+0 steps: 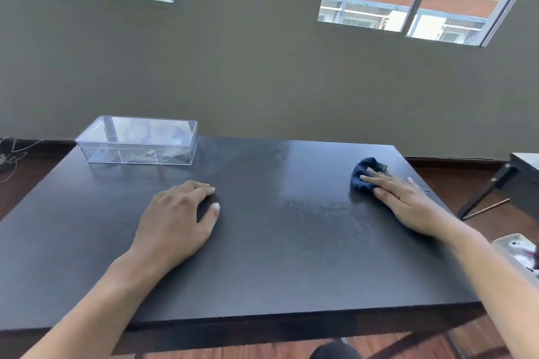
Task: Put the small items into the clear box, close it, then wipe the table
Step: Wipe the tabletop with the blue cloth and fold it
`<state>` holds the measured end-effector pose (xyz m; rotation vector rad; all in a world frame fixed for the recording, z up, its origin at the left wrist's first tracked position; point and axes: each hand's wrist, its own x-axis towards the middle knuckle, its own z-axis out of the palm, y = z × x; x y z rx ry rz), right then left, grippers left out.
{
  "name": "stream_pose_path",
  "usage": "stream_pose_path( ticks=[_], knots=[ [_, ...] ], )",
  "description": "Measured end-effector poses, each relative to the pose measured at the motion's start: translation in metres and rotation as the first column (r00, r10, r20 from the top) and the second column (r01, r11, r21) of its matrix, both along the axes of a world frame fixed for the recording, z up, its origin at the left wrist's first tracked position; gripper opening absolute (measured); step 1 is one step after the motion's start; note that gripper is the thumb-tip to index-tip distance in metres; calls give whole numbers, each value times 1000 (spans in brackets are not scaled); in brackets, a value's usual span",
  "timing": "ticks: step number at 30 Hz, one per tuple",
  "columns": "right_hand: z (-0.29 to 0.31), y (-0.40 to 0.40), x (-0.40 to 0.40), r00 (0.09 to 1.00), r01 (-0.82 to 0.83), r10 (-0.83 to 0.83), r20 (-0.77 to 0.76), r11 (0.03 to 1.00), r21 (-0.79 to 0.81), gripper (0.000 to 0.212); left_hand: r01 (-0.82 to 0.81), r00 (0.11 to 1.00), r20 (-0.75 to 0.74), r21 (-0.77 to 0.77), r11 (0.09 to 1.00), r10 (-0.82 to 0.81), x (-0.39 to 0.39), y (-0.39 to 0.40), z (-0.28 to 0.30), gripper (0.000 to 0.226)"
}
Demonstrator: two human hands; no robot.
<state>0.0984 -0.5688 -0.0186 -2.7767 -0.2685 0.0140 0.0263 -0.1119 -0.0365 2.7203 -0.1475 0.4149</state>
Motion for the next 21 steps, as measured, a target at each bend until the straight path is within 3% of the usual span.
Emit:
stream_pose_path(
  ticks=[4,10,15,21],
  knots=[
    [-2,58,56,999,54,-54,2,998,-21,43,-57,997,-46,85,995,61,-7,41,-1,51],
    [-5,180,105,998,-46,45,-40,999,-1,47,-36,998,-51,26,999,38,-18,58,-9,58],
    [-6,253,108,993,-103,103,-63,995,-8,50,-59,998,-38,16,998,60,-17,57,-11,49],
    [-6,278,85,982,-181,180,-65,983,-11,50,-67,997,-35,2,998,67,-18,57,-9,48]
  ],
)
